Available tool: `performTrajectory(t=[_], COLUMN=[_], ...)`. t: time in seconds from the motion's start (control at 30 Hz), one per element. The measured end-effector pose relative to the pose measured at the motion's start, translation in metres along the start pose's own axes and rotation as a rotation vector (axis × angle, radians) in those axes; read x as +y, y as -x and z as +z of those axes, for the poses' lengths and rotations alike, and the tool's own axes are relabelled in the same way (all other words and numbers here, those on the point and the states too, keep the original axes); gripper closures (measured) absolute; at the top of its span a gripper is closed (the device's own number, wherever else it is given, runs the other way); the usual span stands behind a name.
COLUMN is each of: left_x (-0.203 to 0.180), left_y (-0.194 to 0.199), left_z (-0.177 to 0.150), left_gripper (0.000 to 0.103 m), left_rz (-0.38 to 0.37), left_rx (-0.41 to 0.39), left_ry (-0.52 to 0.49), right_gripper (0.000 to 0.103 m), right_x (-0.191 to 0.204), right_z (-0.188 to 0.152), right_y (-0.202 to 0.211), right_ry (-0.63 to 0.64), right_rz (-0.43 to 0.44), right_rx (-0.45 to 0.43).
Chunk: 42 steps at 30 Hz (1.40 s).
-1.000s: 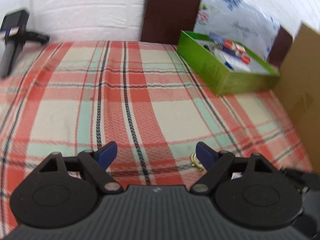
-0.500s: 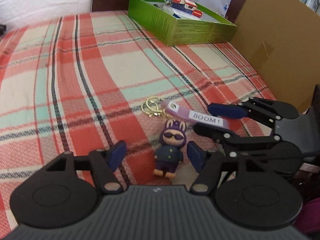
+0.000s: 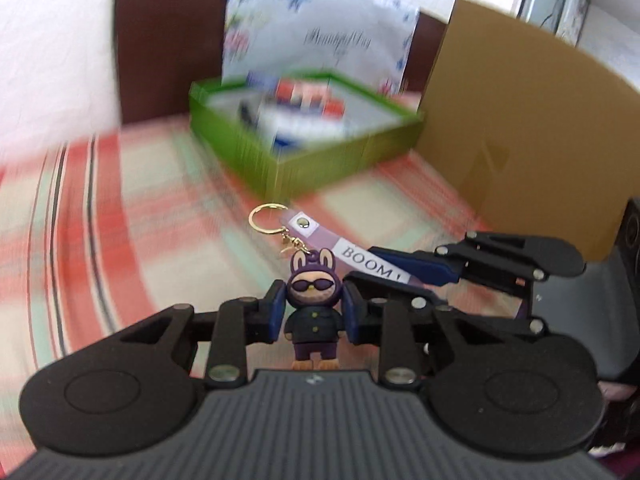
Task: Organize objects
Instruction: 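Lift the keychain and carry it over the green box, then lower the keychain into the green box and open the right gripper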
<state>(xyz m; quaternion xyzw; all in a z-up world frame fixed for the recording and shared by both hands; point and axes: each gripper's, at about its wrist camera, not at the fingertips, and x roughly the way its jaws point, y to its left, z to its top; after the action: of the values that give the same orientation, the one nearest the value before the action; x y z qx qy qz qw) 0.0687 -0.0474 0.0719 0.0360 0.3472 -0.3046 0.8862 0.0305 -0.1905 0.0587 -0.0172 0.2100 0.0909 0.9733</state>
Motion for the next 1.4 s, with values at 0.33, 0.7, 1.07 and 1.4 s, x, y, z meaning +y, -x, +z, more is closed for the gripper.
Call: performTrajectory(t=[0.33,0.7,1.07,1.4], left_x=[-0.029,-0.039,-0.030,-0.044], left_y=[-0.079,-0.170,-0.129,-0.072], left_z=[0.125,0.168,0.143,0.094], left_gripper=[0.071,0.051,0.046,0.039], left_rz=[0.058,0.138,0.199,0.325], left_rx=[-0.112,-0.079,-0.078,-0.051], left_ry=[-0.090,-0.100,0.020,0.005], right_gripper=[0.084,0.055,0.055,0.052], right_x=[-0.100,-0.189,-0.152,-0.117], right_z=[0.048,0.036,0.014,0.002], right_y=[-0.045,-0.123,-0.068,-0.022], right_ry=[-0.107,-0.265,-0.347,-0.428], right_rz=[-0.246,-0.474,-0.429,-0.323], right_rx=[-0.174,-0.151,-0.206,-0.127])
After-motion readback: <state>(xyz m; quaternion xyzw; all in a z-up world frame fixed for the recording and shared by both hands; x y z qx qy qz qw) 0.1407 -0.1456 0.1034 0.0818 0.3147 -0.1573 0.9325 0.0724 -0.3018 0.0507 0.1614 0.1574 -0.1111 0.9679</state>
